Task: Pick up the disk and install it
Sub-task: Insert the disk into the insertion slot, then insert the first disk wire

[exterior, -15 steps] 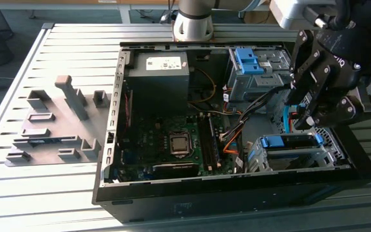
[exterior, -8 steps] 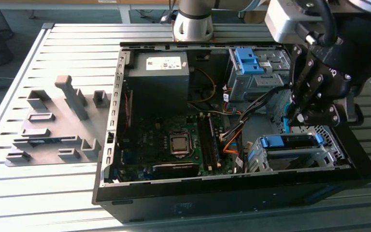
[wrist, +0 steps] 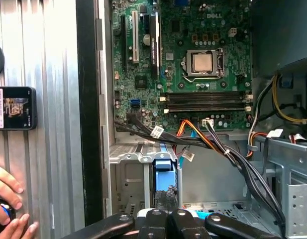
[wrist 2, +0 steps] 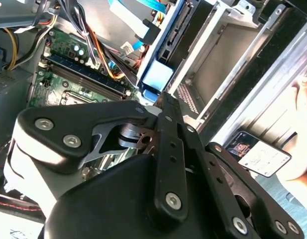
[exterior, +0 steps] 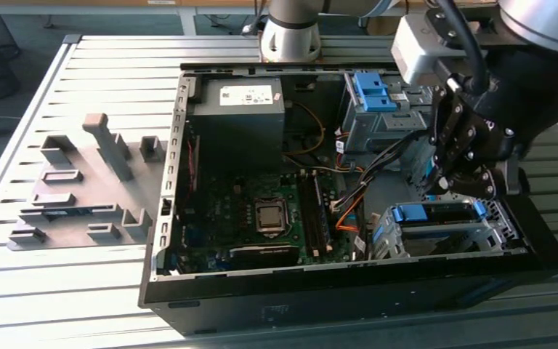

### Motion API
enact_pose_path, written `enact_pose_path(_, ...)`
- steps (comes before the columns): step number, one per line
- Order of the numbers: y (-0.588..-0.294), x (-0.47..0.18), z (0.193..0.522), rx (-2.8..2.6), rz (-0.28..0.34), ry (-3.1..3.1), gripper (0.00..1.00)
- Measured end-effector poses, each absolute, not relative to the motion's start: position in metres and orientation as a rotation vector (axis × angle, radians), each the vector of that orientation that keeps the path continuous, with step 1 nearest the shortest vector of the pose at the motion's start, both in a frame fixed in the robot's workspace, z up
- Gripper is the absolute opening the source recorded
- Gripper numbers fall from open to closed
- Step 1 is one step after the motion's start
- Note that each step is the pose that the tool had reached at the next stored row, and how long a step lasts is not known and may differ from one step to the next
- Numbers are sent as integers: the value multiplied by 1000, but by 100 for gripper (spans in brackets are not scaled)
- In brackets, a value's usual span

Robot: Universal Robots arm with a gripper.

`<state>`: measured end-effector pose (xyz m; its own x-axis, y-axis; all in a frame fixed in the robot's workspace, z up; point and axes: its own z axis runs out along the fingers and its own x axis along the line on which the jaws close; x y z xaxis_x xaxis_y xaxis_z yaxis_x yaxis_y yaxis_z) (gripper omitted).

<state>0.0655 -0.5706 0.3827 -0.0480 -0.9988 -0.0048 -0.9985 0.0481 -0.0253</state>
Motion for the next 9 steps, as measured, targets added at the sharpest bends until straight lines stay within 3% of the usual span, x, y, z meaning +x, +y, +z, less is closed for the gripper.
enact_pose_path(9, -571, 66, 375, -2153, -23, 2259, 11)
